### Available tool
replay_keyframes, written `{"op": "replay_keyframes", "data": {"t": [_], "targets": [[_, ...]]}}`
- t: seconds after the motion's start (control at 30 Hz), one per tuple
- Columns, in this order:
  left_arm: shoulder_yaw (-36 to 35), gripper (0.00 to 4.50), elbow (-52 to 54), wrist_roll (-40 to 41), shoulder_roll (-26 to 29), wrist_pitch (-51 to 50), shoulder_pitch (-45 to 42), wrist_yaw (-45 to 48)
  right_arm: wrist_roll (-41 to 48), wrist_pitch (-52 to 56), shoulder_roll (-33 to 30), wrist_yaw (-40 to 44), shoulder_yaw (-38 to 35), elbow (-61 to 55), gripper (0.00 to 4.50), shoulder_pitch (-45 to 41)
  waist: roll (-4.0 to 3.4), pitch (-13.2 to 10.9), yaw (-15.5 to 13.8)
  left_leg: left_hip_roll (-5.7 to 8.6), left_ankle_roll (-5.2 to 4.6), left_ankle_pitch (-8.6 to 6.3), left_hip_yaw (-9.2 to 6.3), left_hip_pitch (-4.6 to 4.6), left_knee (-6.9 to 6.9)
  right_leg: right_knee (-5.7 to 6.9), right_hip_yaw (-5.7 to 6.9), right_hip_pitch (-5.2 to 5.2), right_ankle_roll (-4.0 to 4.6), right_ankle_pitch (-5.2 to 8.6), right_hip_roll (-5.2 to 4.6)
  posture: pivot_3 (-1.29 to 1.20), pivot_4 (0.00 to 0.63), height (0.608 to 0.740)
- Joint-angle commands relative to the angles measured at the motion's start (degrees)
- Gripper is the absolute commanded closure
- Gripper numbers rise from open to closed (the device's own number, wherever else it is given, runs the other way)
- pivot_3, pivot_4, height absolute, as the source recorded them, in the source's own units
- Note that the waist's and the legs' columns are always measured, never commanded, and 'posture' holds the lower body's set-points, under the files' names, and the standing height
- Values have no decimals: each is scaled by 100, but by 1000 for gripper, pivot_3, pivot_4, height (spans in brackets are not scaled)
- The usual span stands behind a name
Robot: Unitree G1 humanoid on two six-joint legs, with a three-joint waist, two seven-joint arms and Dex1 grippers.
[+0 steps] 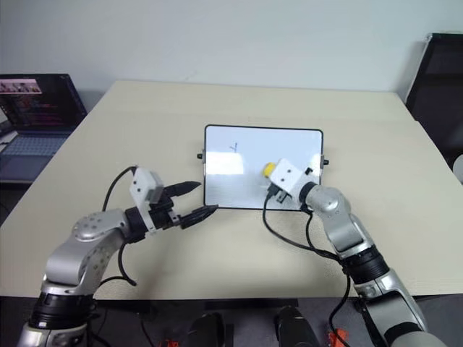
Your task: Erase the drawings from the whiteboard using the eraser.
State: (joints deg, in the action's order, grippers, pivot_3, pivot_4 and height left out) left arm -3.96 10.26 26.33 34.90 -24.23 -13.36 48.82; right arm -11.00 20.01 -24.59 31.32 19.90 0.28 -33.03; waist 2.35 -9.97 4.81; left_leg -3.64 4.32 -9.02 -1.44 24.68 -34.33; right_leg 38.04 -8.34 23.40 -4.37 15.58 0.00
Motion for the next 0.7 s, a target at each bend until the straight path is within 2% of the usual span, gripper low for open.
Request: {"op": "replay_keyframes", "data": {"t": [0.03, 0.17, 0.23, 0.5, 0.6, 0.7], "targets": [[-111, 0, -57, -27, 55, 292, 8, 167, -377, -74, -66, -294, -58, 343, 3390, -158, 0, 0, 2, 0, 0, 0, 0, -2, -5, 1, -1, -2, 1, -3, 0, 0, 150, 740], [-84, 0, -98, -52, 33, 354, -7, 192, -542, -191, 117, -911, -325, 702, 3390, -479, -1, -1, 18, 0, -1, 1, 1, -3, -38, 3, -4, -7, -1, -15, -1, 0, 150, 740], [-64, 0, -68, -56, 14, 329, -34, 172, -540, -74, 115, -891, -342, 805, 3391, -502, 0, 0, 13, 2, -2, 2, 3, -3, -50, 0, -7, -12, -1, -15, -4, 0, 150, 740], [-56, 0, 41, -17, 24, 164, -147, 123, -552, -50, -401, 522, 358, 168, 3392, 138, 11, 7, 5, 0, -5, 4, 2, -3, -50, 0, -4, -20, -2, -15, -5, 0, 150, 740], [-44, 0, 84, -8, 21, 97, -194, 103, -726, -70, -329, 223, 294, 197, 3392, 120, 10, 6, 31, -3, -5, 4, 2, -3, -45, 2, -3, -16, -2, -15, -2, 0, 150, 740], [-25, 0, 156, 5, 17, 15, -227, 89, -959, -145, -88, -761, -129, 514, 3393, -200, 9, 5, 39, -3, -5, 4, 2, -5, -47, 4, -5, -14, -2, -15, -1, 0, 150, 740]]}}
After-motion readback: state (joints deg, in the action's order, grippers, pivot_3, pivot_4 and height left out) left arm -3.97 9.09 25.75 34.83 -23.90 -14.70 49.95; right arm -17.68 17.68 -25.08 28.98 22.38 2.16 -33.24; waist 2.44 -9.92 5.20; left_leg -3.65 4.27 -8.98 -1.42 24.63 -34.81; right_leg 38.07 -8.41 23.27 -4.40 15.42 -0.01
